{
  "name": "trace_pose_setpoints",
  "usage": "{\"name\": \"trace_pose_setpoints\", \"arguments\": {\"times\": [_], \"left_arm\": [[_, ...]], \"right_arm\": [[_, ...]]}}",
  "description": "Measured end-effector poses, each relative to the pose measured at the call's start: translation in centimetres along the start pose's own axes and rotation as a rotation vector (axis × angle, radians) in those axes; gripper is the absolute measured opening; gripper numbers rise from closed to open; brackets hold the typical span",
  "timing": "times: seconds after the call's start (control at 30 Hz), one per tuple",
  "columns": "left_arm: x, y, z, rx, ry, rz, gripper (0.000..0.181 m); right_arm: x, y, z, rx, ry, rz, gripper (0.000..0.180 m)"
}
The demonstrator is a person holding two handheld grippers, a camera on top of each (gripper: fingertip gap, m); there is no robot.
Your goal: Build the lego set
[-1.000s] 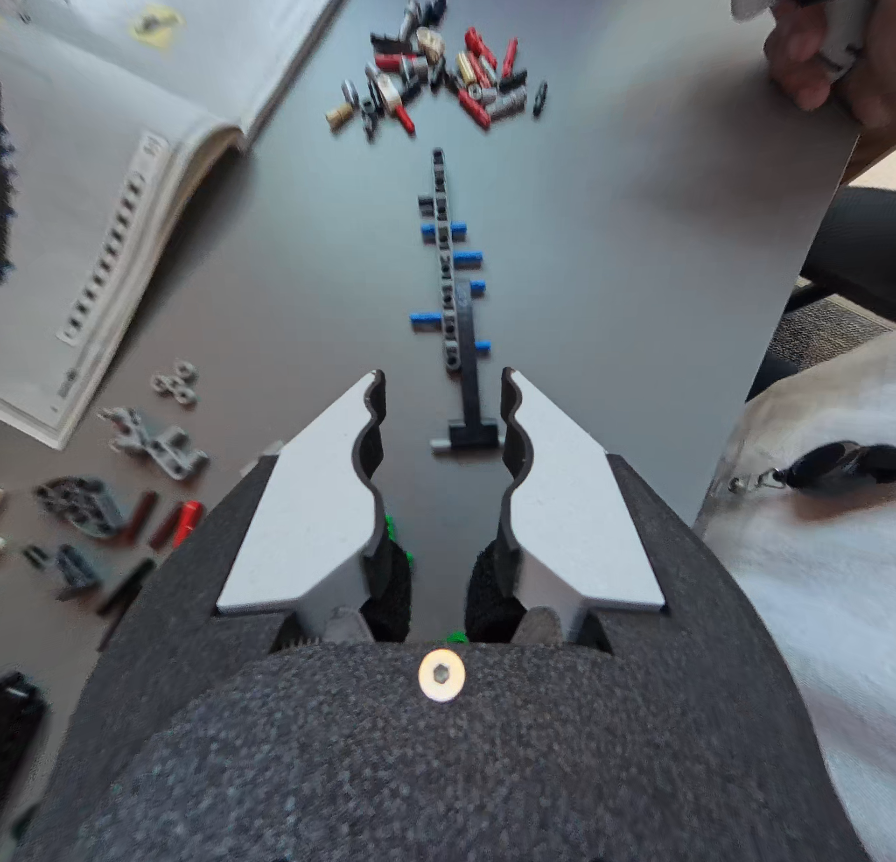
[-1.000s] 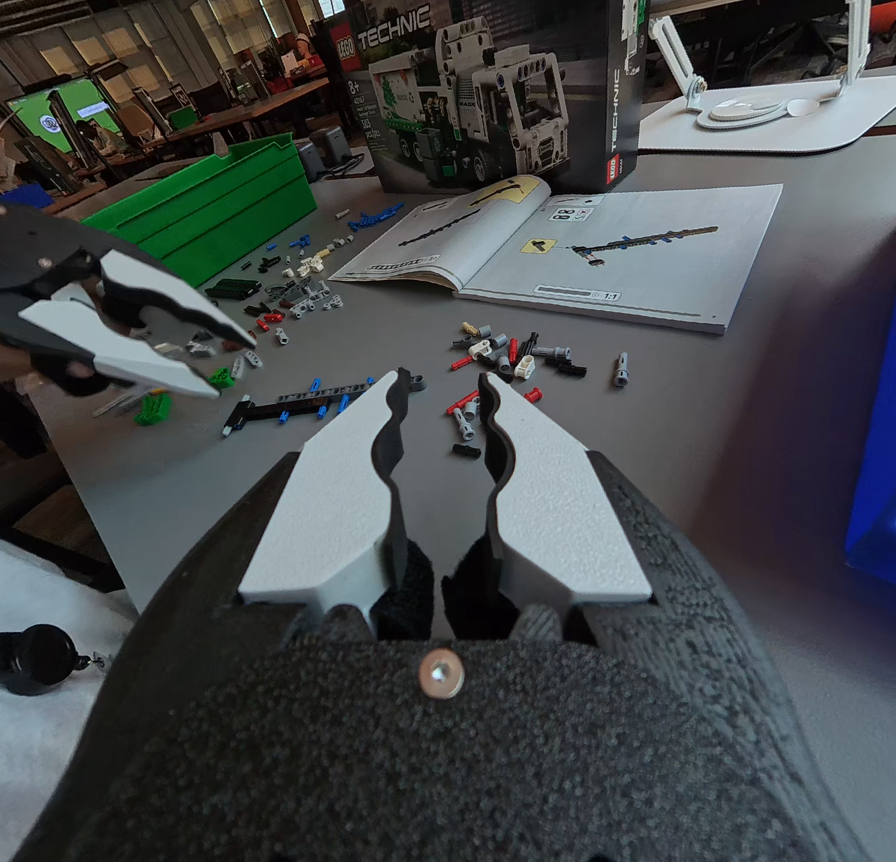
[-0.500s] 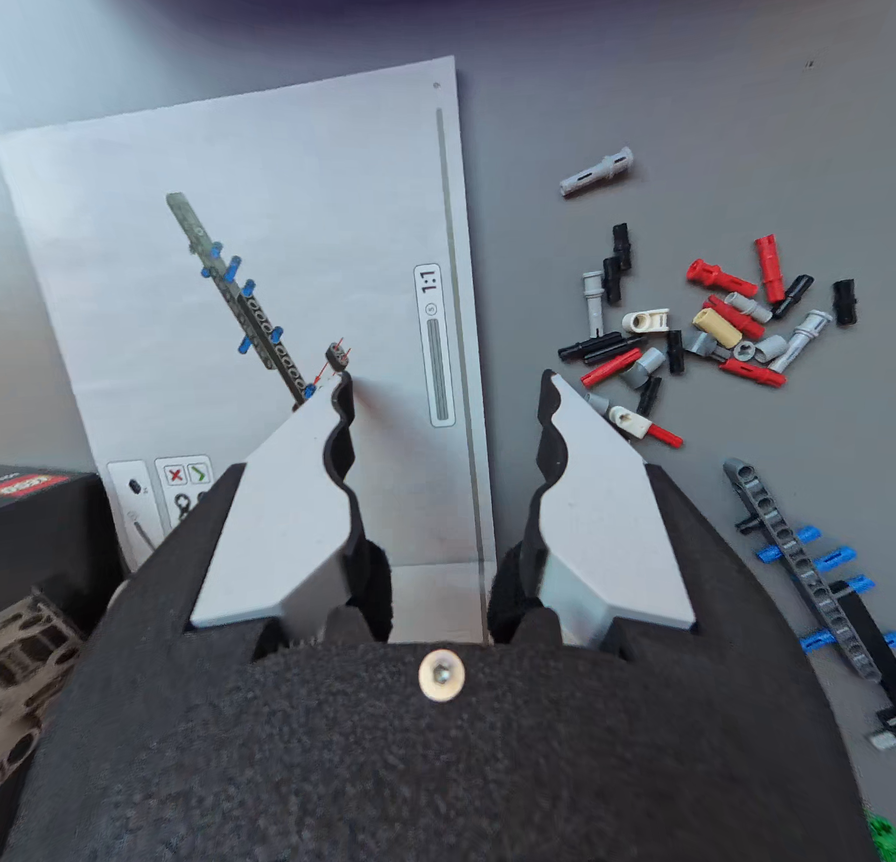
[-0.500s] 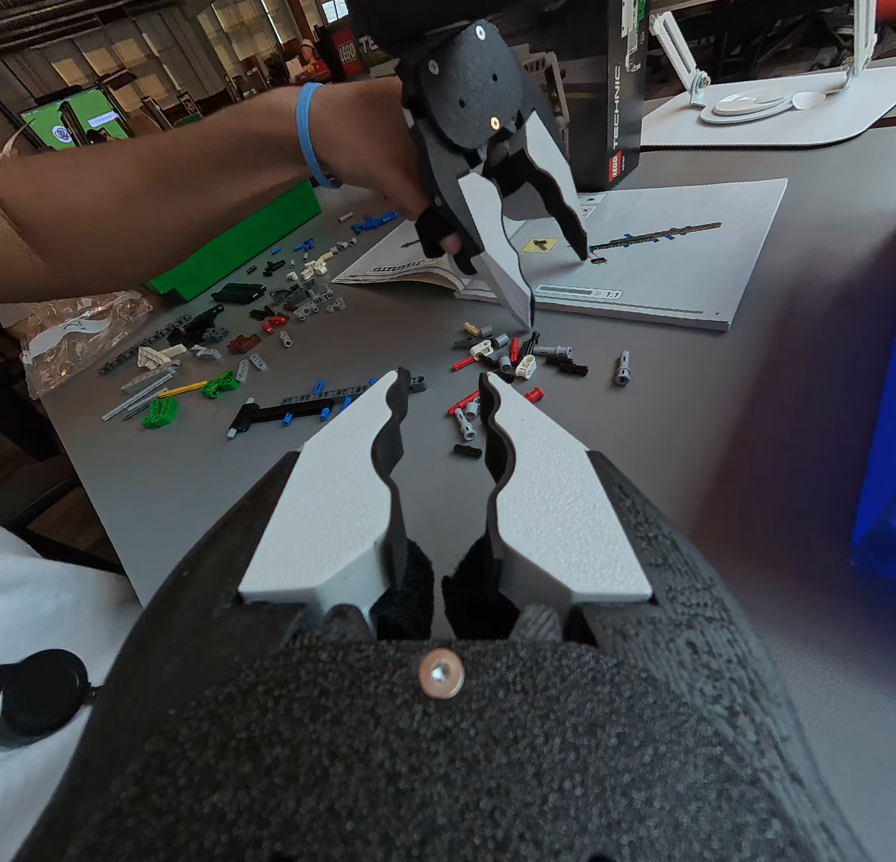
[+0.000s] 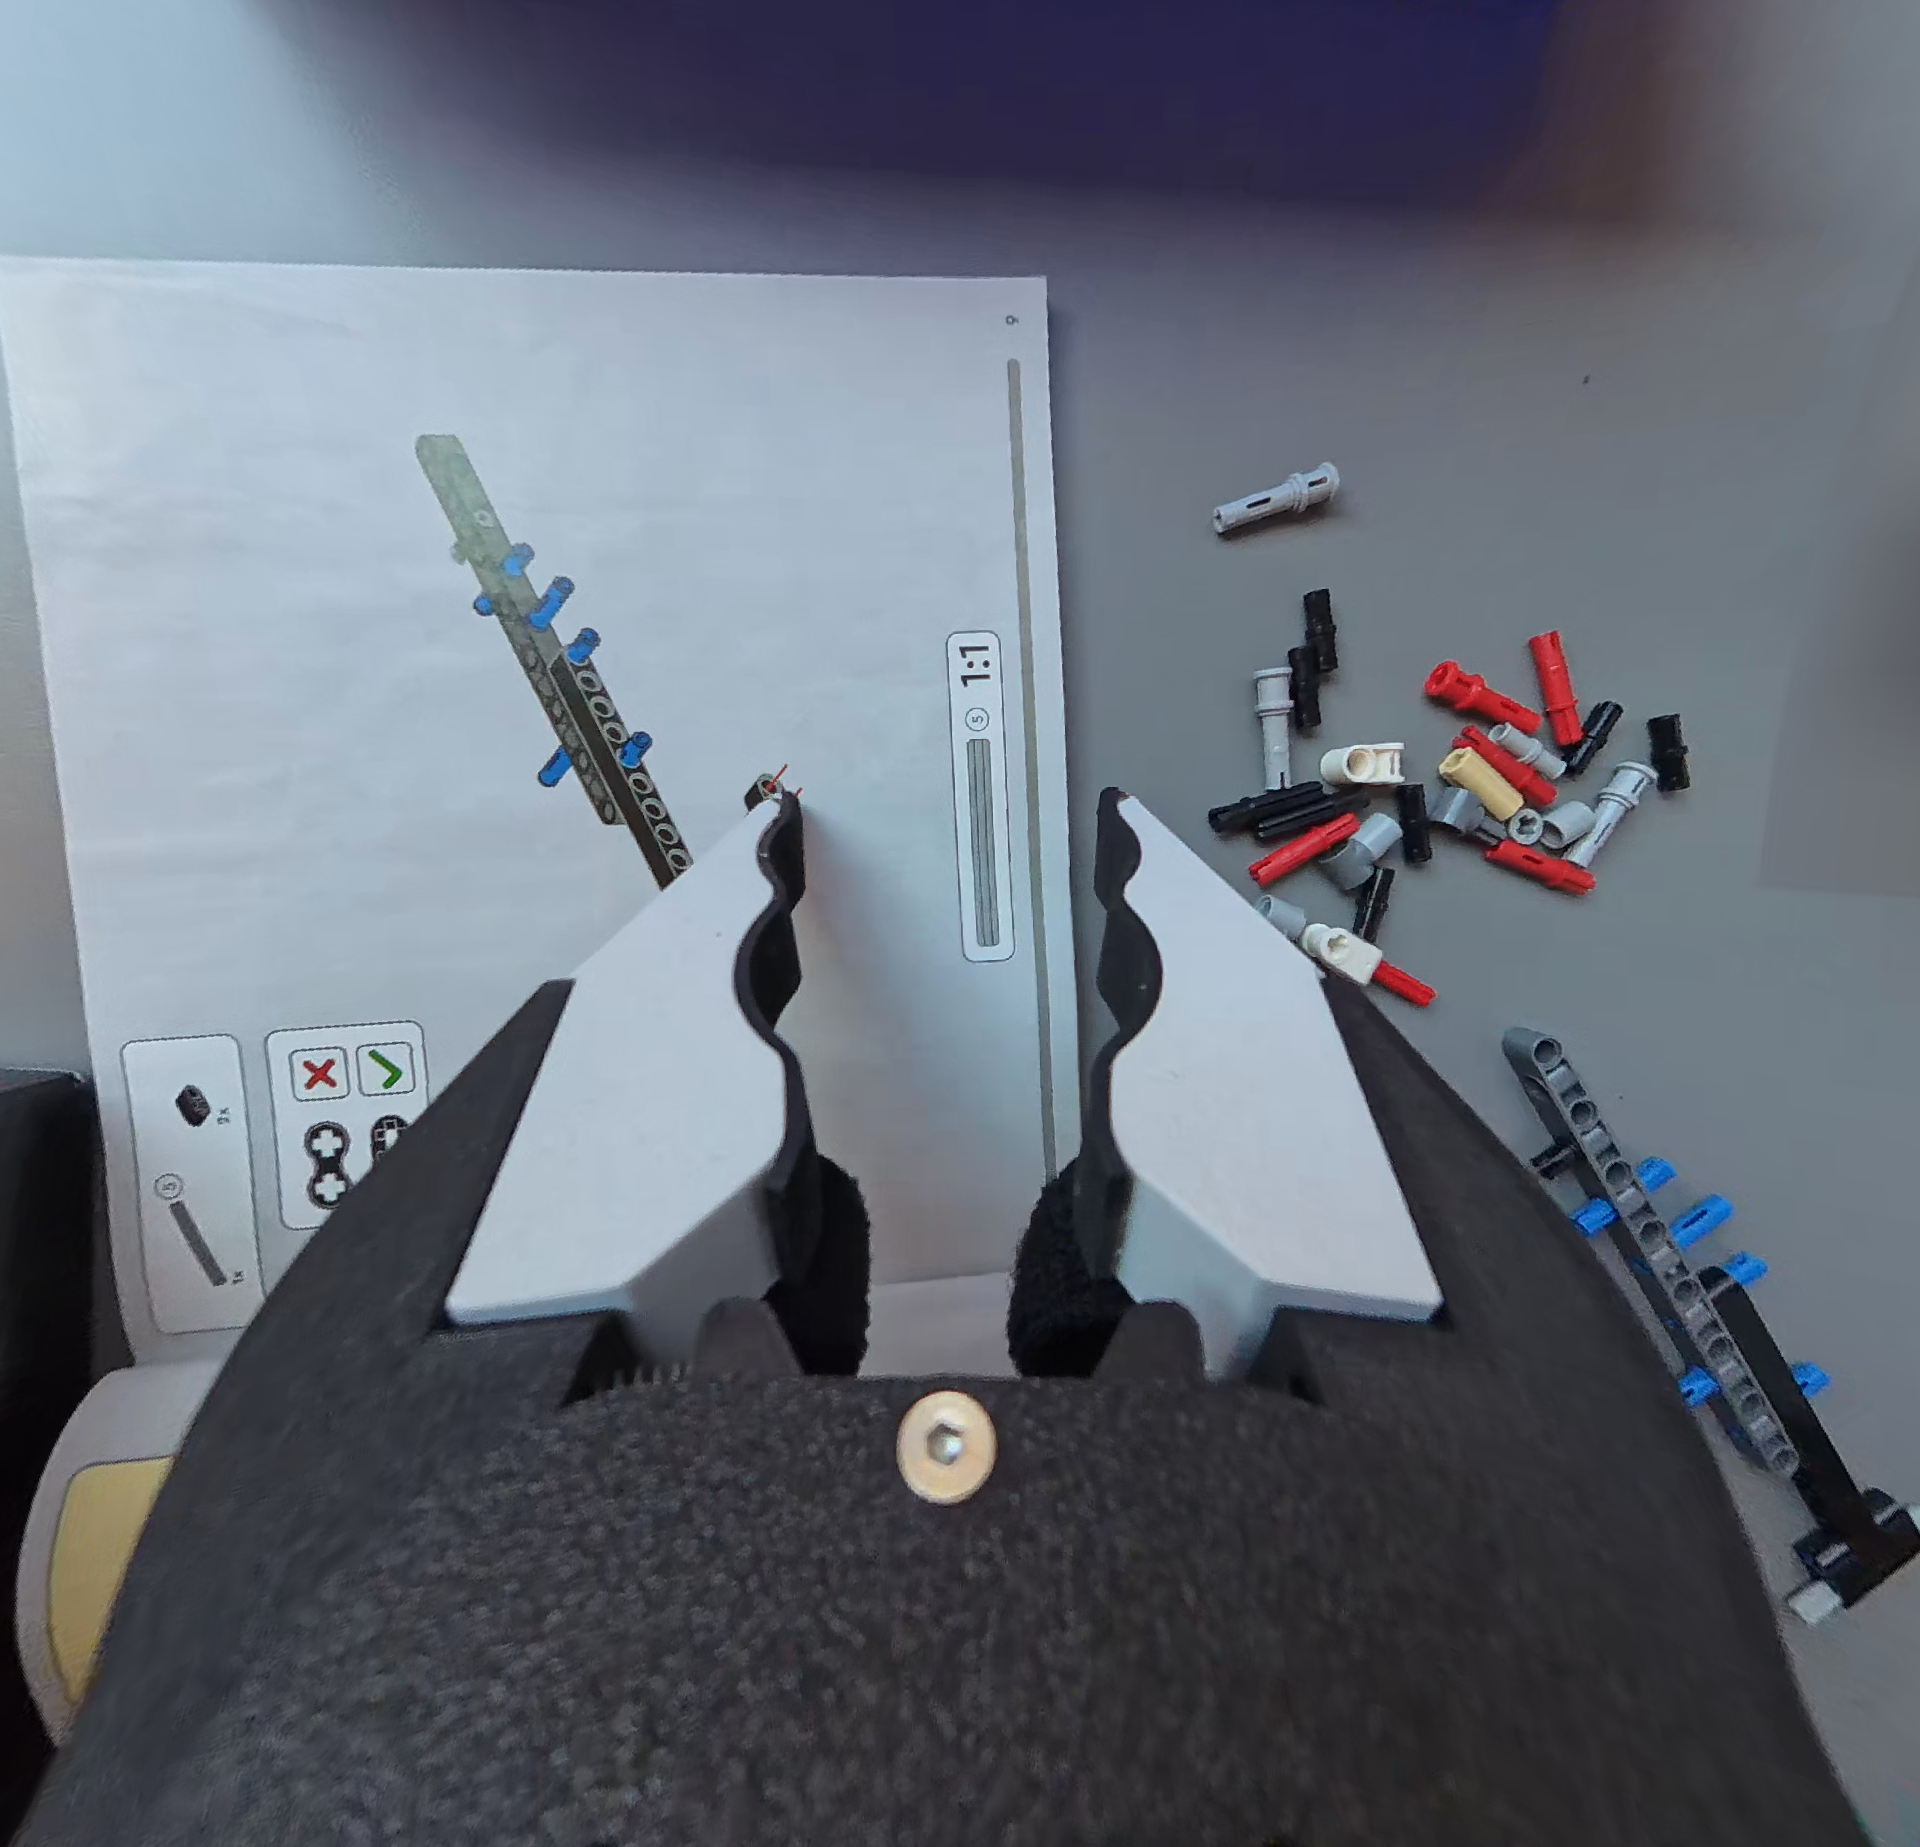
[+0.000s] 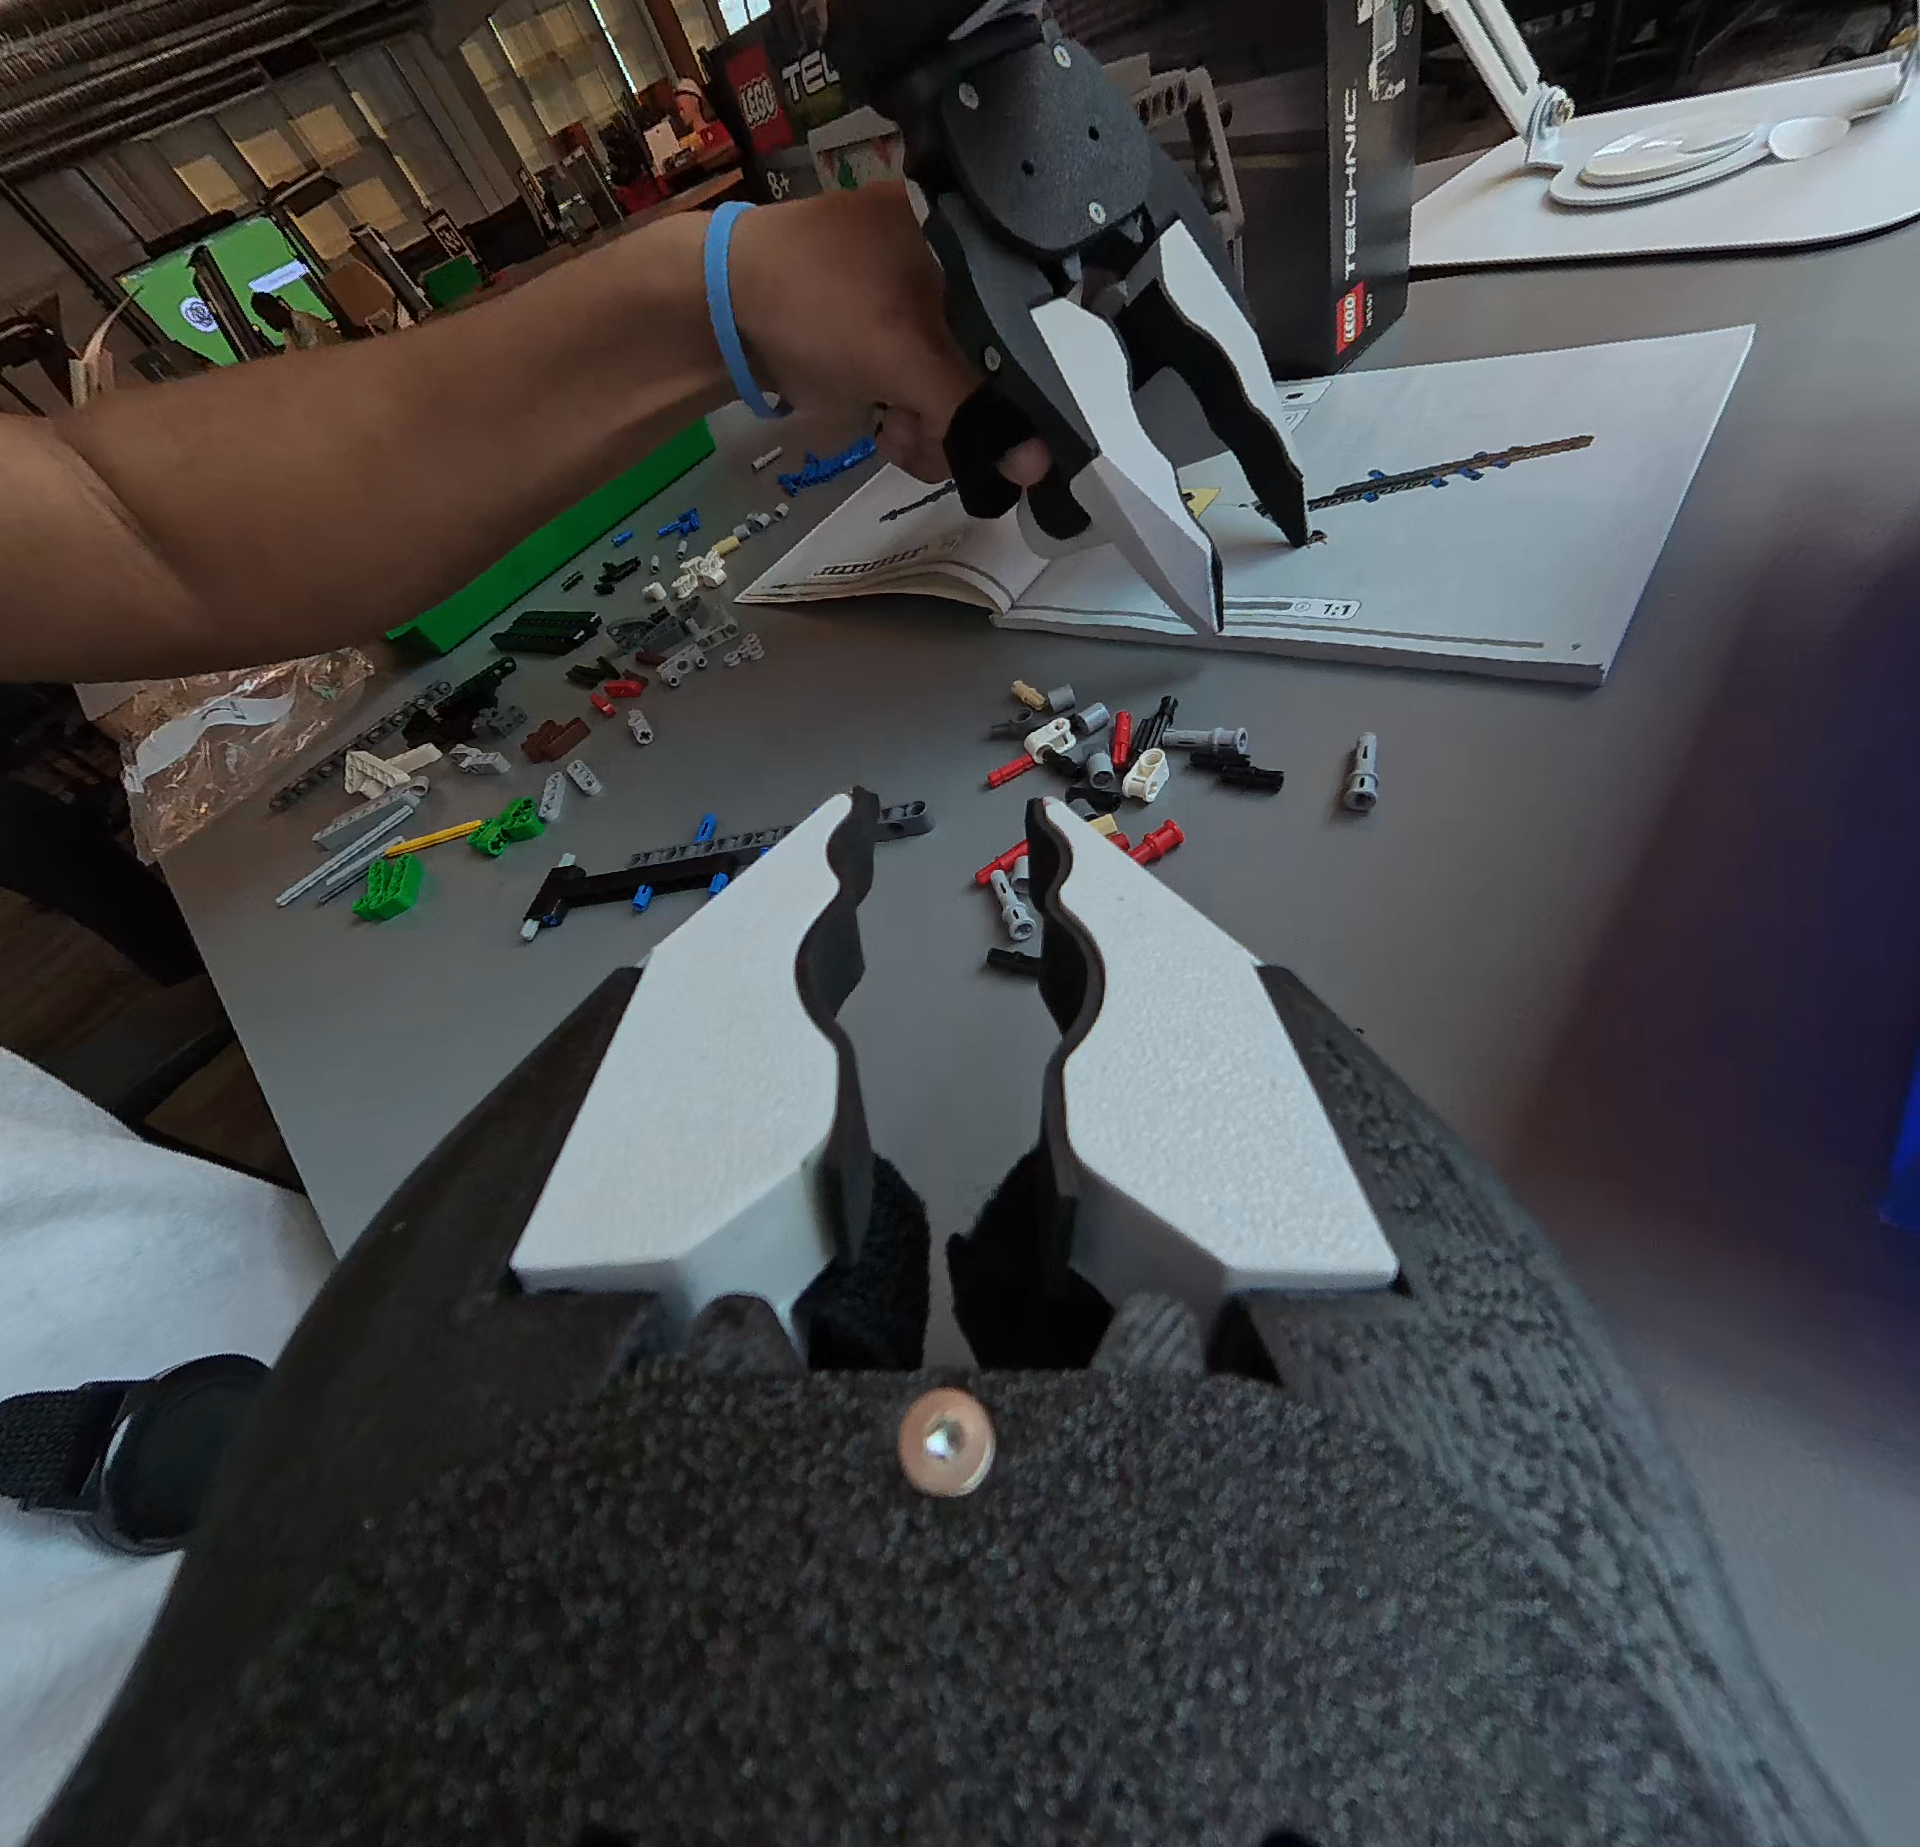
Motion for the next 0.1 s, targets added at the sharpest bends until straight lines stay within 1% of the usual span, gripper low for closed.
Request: {"name": "trace_pose_setpoints", "arguments": {"times": [0.03,0.1], "left_arm": [[0.02,-0.1,0.0,0.001,0.002,-0.008,0.052],[0.07,-0.41,0.02,0.005,0.009,-0.012,0.049]], "right_arm": [[-0.06,0.05,-0.02,-0.006,-0.004,0.001,0.028],[-0.15,0.13,-0.05,-0.015,-0.008,0.006,0.028]]}}
Point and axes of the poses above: each gripper's, where its closed fingertips meet, x back along the fingers, z out of its top, y = z × x across the jaws, the point moved 7 cm from there along x, back along the fingers, and after that the axes turned 12 degrees about x, right-handed, at the moved point
